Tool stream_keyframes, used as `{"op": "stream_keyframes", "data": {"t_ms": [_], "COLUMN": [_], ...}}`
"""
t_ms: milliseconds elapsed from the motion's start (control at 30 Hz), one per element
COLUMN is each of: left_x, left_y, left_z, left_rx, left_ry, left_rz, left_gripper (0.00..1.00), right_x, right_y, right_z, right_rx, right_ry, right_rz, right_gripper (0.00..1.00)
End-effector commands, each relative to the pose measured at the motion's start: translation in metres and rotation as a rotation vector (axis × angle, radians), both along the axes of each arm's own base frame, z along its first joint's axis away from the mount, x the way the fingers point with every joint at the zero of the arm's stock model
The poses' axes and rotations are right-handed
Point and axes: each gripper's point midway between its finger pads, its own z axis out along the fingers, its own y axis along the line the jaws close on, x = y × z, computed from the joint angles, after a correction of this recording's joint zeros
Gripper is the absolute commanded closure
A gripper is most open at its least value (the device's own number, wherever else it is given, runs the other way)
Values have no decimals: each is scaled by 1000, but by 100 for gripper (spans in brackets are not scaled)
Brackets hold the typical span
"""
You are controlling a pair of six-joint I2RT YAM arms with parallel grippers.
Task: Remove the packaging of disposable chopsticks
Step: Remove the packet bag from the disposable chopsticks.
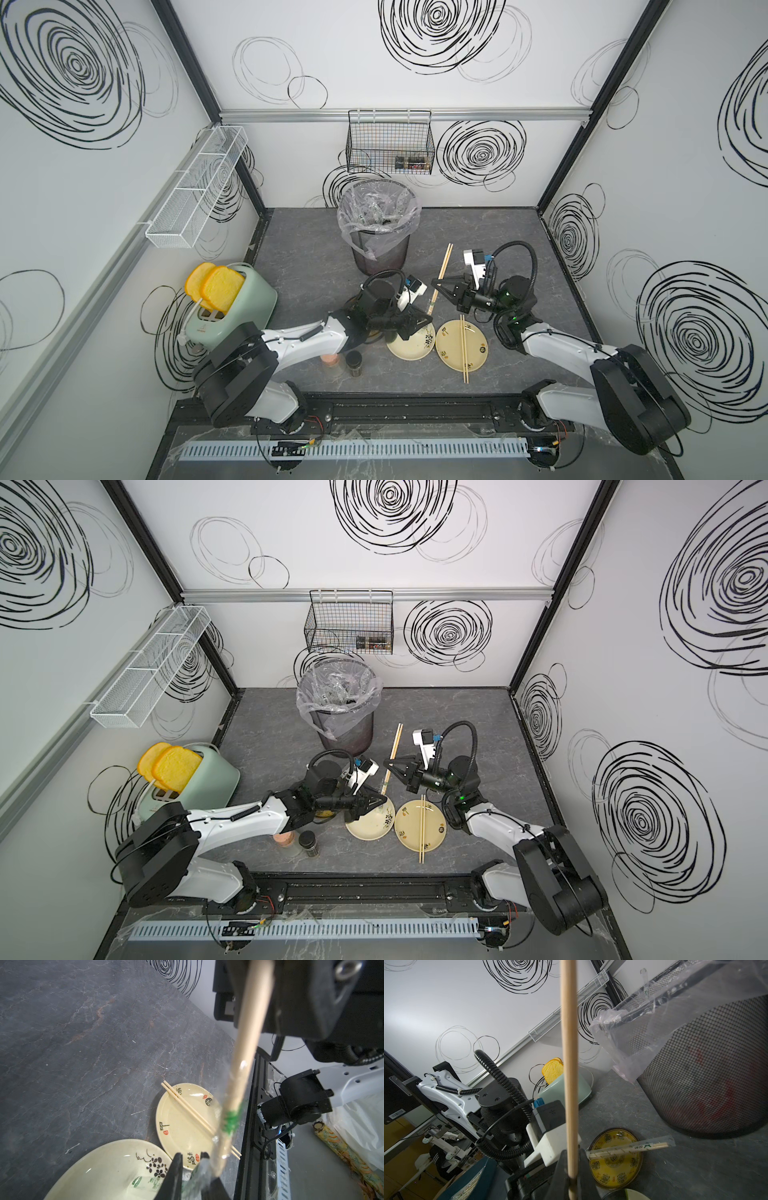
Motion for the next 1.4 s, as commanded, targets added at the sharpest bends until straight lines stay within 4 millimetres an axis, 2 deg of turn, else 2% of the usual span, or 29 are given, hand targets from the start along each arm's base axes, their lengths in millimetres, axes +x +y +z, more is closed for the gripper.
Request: {"op": "stream_keyframes", "data": {"t_ms": [0, 200, 467, 900, 1100, 1367], "left_x": [5, -1, -6, -12, -9, -2], "left_y": [0, 5, 11, 28, 38, 52], "left_z": [9, 1, -2, 10, 17, 37], "left_rx": [-14, -1, 4, -15, -13, -20], "left_ry": [-33, -16, -4, -35, -51, -92], "left_rz": [2, 2, 7, 32, 56, 94], "left_gripper": [81, 86, 100, 100, 100, 100], "right_x": [-4, -4, -2, 3, 6, 11], "right_y": [1, 0, 0, 0, 1, 0], "right_z": [6, 7, 4, -3, -8, -14], "right_rx": [16, 15, 10, -1, -6, -21], "right_ry": [-35, -38, -35, -21, -5, 2], "right_rz": [15, 5, -5, -23, -29, -58], "right_gripper": [100, 100, 100, 100, 100, 100]}}
